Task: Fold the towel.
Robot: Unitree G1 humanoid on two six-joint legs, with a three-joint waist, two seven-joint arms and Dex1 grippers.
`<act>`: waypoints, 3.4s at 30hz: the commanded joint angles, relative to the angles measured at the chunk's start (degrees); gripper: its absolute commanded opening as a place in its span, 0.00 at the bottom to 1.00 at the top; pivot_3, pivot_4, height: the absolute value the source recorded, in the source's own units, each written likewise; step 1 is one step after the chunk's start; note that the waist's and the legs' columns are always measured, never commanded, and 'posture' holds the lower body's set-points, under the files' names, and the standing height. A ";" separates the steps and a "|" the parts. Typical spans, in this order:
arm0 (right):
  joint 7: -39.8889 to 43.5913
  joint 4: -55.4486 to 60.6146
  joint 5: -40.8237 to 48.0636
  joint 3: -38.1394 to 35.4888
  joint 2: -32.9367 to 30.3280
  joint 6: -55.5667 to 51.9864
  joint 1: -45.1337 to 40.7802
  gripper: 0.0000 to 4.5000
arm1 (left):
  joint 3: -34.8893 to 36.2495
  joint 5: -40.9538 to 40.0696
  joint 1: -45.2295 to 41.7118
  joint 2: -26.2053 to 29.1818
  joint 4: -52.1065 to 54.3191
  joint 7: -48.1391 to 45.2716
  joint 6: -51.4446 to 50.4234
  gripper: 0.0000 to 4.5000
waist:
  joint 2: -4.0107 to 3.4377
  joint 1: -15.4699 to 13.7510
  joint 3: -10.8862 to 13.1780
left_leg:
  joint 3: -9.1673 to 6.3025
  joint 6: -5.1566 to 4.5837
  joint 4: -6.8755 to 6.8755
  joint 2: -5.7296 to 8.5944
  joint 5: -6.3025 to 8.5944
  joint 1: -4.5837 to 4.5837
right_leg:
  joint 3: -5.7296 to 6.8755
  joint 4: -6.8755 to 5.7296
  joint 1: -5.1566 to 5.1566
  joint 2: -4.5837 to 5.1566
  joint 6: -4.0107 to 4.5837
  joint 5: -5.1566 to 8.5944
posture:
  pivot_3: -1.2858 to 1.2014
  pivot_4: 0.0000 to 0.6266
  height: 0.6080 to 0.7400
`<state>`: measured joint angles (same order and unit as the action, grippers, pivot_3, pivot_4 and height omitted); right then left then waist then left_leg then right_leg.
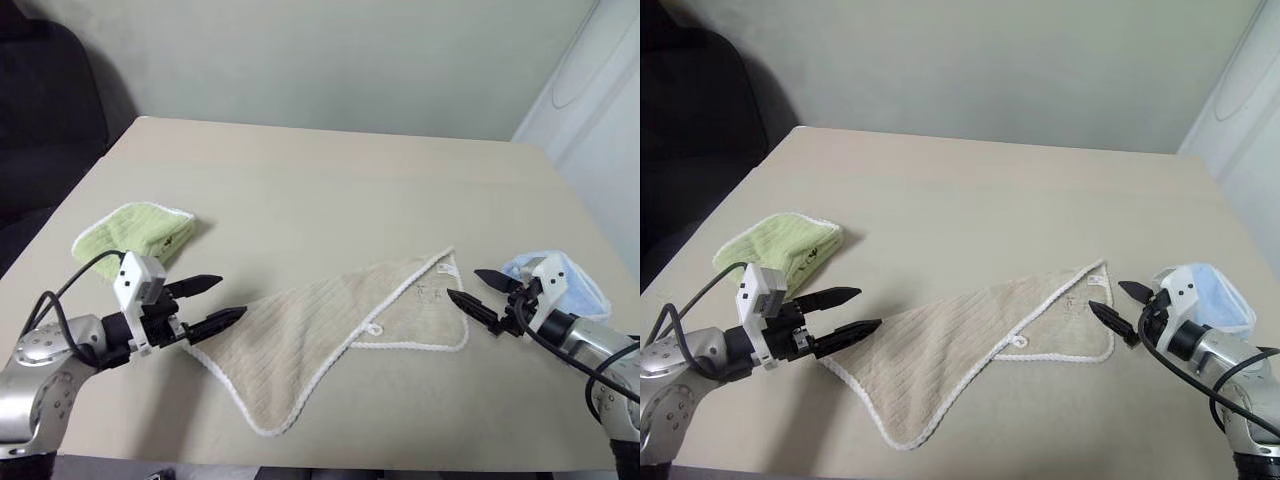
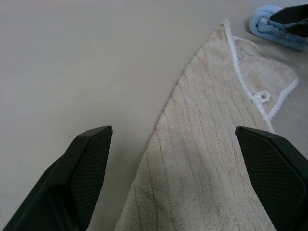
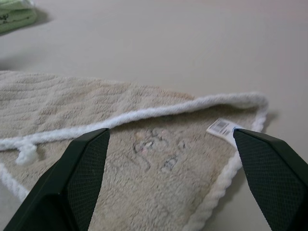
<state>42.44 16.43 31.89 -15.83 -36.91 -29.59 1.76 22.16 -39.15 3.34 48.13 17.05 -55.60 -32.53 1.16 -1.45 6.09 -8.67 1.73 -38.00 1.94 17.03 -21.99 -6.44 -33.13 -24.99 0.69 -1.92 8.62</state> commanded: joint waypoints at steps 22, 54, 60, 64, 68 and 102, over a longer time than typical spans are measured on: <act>0.48 -1.55 -2.54 0.07 -1.34 2.32 -4.61 0.96 | -3.44 2.04 -2.14 -0.89 2.85 0.74 2.21 0.99 | -0.11 0.25 -0.12 | 0.03 0.01 0.00 0.00 0.02 0.00 | -0.01 -0.02 0.02 0.00 0.05 -0.03 | 0.52 0.24 1.00; 14.69 -71.48 -42.65 30.69 -3.47 46.99 -54.21 0.96 | -16.15 9.95 -0.71 0.23 5.60 -7.24 9.51 0.99 | -0.31 -0.29 -0.08 | -0.03 -0.10 0.09 -0.11 -0.05 0.03 | 0.09 -0.03 -0.04 0.21 0.37 -0.52 | 0.52 0.24 1.00; 14.28 -75.96 -43.15 29.88 -2.26 49.48 -56.23 0.77 | -16.13 10.18 -0.21 0.85 5.22 -7.65 10.48 1.00 | -0.32 -0.28 -0.08 | -0.03 -0.08 0.11 -0.13 -0.04 0.04 | 0.10 -0.03 -0.06 0.21 0.41 -0.55 | 0.52 0.24 1.00; 14.41 -76.56 -42.27 28.91 -1.87 49.82 -56.62 0.46 | -16.72 10.68 0.58 2.30 5.26 -9.41 11.36 1.00 | -0.32 -0.27 -0.08 | -0.02 -0.08 0.11 -0.13 -0.04 0.02 | 0.10 0.01 -0.05 0.21 0.42 -0.55 | 0.52 0.24 1.00; 14.38 -76.56 -42.26 28.68 -1.38 49.90 -56.60 0.14 | -17.52 12.10 0.64 4.67 5.17 -12.74 13.26 1.00 | -0.33 -0.22 -0.07 | -0.03 -0.06 0.12 -0.14 -0.03 0.03 | 0.10 0.00 -0.06 0.21 0.44 -0.56 | 0.52 0.24 1.00; 9.76 -50.96 -38.85 24.00 -2.11 39.84 -42.36 0.00 | -33.18 22.99 -2.66 15.43 7.33 -32.04 28.97 1.00 | -0.40 0.13 -0.08 | -0.06 -0.06 0.21 -0.19 0.00 -0.07 | 0.09 0.14 -0.17 0.25 0.49 -0.58 | 0.52 0.24 1.00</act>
<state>51.70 -37.64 -8.50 10.04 -37.75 11.23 -40.74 -11.22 -16.26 0.03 62.75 22.23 -87.76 -3.96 0.77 -1.32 6.01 -8.73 1.67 -37.79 1.75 17.03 -22.06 -6.35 -32.98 -25.16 0.94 -1.42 8.03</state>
